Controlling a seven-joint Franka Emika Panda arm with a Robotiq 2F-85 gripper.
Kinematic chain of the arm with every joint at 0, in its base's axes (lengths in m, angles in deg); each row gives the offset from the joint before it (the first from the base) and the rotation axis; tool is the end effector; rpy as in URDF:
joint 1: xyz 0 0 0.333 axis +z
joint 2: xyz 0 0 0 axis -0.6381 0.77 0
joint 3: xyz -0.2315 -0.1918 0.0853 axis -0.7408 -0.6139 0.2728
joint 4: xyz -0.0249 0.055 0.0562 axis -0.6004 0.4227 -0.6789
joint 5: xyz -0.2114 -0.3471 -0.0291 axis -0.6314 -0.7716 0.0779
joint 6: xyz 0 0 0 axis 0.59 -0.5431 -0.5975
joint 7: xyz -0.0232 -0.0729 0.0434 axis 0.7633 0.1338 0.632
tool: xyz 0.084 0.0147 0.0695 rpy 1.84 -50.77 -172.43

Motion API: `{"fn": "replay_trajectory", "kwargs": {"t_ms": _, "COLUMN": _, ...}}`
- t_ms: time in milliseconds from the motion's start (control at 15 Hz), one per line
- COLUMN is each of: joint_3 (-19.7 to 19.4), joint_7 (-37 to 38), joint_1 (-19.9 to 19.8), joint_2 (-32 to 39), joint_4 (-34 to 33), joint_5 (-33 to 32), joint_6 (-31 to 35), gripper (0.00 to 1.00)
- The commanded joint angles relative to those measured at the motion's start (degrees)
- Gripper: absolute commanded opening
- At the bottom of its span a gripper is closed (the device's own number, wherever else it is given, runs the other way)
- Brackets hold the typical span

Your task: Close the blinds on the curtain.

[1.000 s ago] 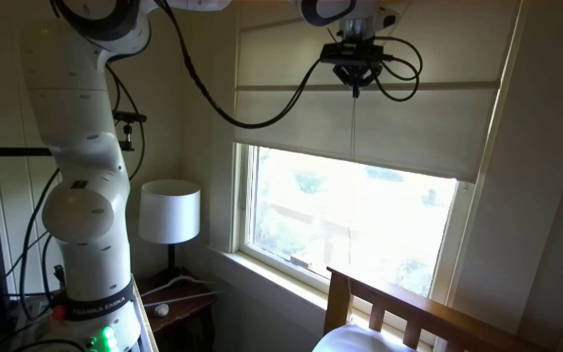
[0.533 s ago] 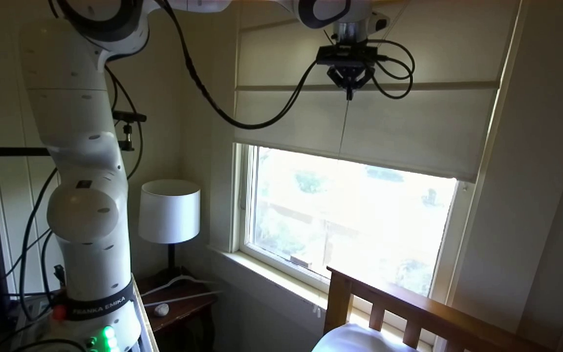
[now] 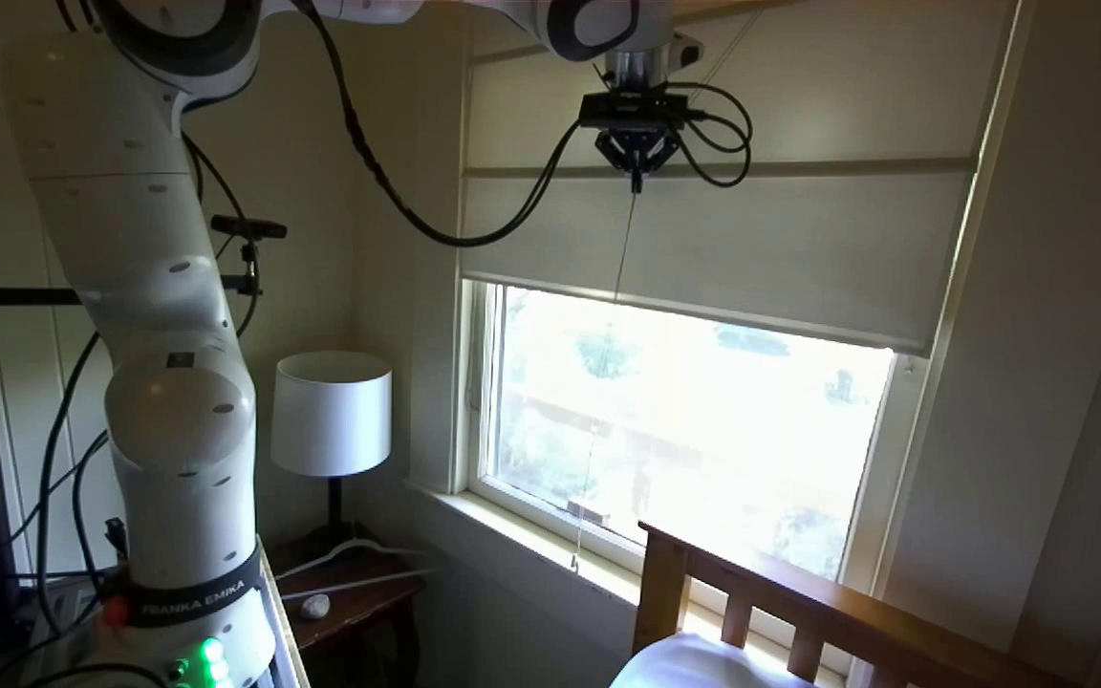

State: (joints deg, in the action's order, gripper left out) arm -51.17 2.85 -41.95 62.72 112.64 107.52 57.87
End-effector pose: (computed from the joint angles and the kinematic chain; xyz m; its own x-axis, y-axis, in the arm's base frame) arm 0.5382 -0.0597 0.7251 0.6136 0.4377 0.6572 0.5667 -0.8237 0.0195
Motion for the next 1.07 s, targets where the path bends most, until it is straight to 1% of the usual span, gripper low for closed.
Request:
{"fn": "replay_trajectory", "kwargs": {"t_ms": 0, "joint_3": 0.8, "joint_7": -2.5, "joint_1": 3.8, "joint_2": -1.6, "joint_4": 8.8, "joint_5": 4.8, "joint_6": 0.9, "gripper": 0.00}}
{"fn": "replay_trajectory", "kwargs": {"t_ms": 133, "joint_3": 0.8, "joint_7": -3.4, "joint_1": 4.6, "joint_2": -1.4, "joint_4": 10.2, "joint_5": 7.5, "joint_6": 2.8, "gripper": 0.00}}
{"fn": "replay_trajectory", "kwargs": {"t_ms": 267, "joint_3": 1.2, "joint_7": -2.0, "joint_1": 4.5, "joint_2": -1.0, "joint_4": 10.9, "joint_5": 7.5, "joint_6": 4.0, "gripper": 0.00}}
{"fn": "replay_trajectory", "kwargs": {"t_ms": 333, "joint_3": 1.3, "joint_7": -0.5, "joint_1": 4.1, "joint_2": -0.7, "joint_4": 10.3, "joint_5": 6.1, "joint_6": 3.9, "gripper": 0.00}}
{"fn": "replay_trajectory", "kwargs": {"t_ms": 533, "joint_3": 1.6, "joint_7": 2.1, "joint_1": 3.0, "joint_2": -1.5, "joint_4": 7.9, "joint_5": 1.9, "joint_6": 11.2, "gripper": 0.00}}
{"fn": "replay_trajectory", "kwargs": {"t_ms": 800, "joint_3": 2.0, "joint_7": 4.2, "joint_1": 2.8, "joint_2": -2.9, "joint_4": 5.3, "joint_5": -3.1, "joint_6": 18.0, "gripper": 0.00}}
{"fn": "replay_trajectory", "kwargs": {"t_ms": 1000, "joint_3": 1.6, "joint_7": 8.5, "joint_1": 2.1, "joint_2": -4.3, "joint_4": 3.6, "joint_5": -6.9, "joint_6": 24.3, "gripper": 0.00}}
